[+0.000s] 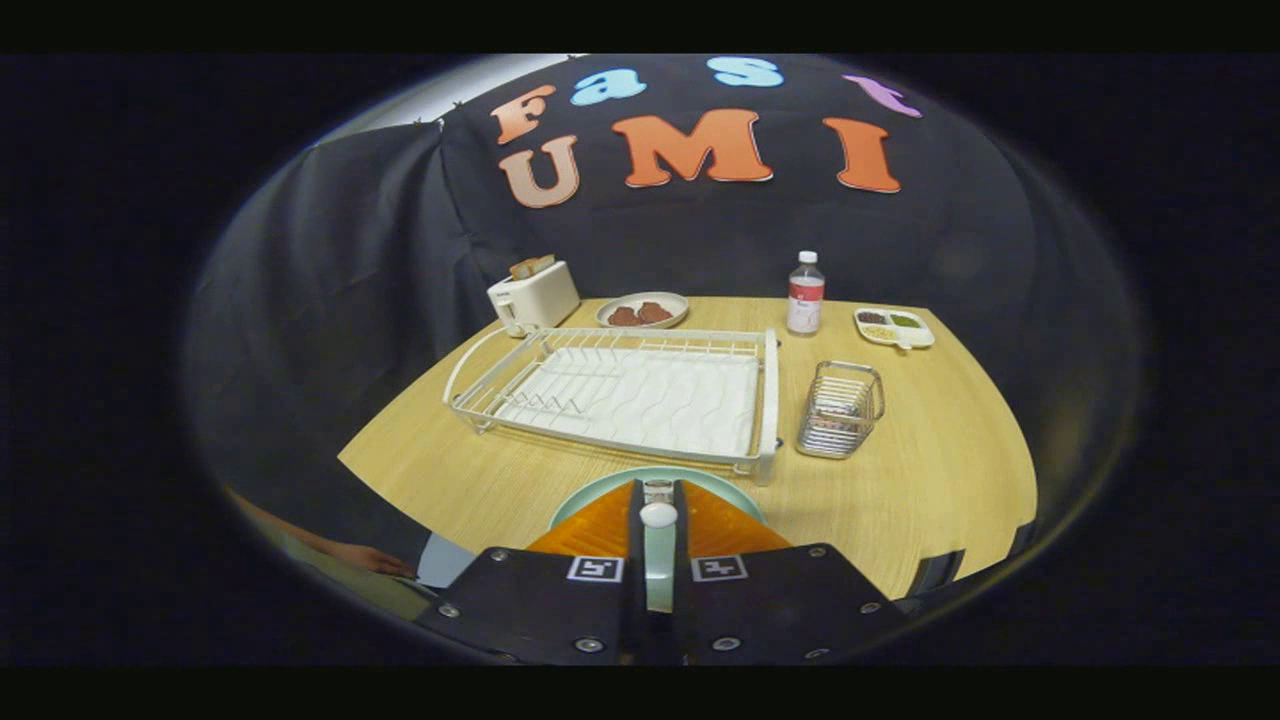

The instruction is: Take the plate from the dish rack, then take the spoon from the basket and place it into the plate.

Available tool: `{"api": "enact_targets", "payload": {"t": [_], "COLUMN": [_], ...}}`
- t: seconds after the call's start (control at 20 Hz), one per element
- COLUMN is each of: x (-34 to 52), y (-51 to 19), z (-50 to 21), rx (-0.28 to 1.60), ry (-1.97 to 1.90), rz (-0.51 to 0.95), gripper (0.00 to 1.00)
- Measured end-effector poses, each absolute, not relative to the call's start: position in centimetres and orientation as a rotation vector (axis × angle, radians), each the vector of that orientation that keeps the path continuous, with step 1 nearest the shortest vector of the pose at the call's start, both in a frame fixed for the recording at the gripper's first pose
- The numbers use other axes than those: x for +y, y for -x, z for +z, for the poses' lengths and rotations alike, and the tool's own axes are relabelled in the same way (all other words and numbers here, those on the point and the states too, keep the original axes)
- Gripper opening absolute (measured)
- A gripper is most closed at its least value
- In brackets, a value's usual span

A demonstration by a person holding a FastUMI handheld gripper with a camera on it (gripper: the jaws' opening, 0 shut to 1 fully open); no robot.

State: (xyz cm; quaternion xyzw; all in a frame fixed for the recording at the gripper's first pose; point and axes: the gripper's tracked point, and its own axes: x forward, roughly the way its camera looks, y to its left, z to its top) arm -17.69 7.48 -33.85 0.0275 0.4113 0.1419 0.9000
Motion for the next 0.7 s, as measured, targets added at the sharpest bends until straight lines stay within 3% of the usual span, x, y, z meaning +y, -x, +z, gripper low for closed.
{"api": "enact_targets", "payload": {"t": [0.35, 0.7], "x": [9.7, 7.8], "y": [18.5, 20.0], "z": [-36.3, -38.6], "rx": [0.891, 0.96], "ry": [-0.029, 0.019], "rz": [0.39, 0.379], "gripper": [0.1, 0.14]}}
